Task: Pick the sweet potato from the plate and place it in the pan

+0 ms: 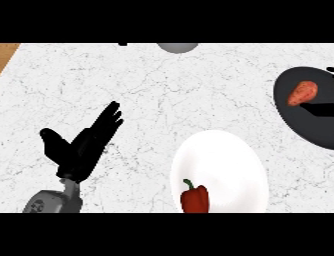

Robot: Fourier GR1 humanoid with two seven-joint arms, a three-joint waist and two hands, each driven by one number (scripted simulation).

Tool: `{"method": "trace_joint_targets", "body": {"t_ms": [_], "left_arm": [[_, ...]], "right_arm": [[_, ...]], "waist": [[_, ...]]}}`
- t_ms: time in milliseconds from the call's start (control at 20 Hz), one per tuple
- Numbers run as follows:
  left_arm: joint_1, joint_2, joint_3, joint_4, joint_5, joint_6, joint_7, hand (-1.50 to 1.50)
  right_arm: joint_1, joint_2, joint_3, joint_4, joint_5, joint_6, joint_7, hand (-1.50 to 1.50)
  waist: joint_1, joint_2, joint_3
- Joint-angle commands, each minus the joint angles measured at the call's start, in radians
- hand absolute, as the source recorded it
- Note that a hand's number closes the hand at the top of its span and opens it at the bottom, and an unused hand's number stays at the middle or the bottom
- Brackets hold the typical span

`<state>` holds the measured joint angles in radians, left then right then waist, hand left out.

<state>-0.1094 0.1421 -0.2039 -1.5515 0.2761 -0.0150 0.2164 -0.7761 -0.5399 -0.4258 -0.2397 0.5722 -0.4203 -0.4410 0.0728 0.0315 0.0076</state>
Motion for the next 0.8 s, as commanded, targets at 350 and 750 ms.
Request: {"method": "trace_joint_targets", "body": {"t_ms": [350,750], "left_arm": [[0.016,0.019,0.016,-0.007,0.003,-0.017,-0.002,0.00],[0.018,-0.007,0.019,0.009,-0.007,0.000,-0.020,0.00]], "right_arm": [[-0.006,-0.066,-0.233,0.049,-0.261,0.323,-0.171,-1.50],[0.116,-0.161,-0.249,0.096,-0.292,0.655,-0.261,-1.50]], "waist": [[-0.016,-0.003,0.000],[-0.029,-0.006,0.000]]}}
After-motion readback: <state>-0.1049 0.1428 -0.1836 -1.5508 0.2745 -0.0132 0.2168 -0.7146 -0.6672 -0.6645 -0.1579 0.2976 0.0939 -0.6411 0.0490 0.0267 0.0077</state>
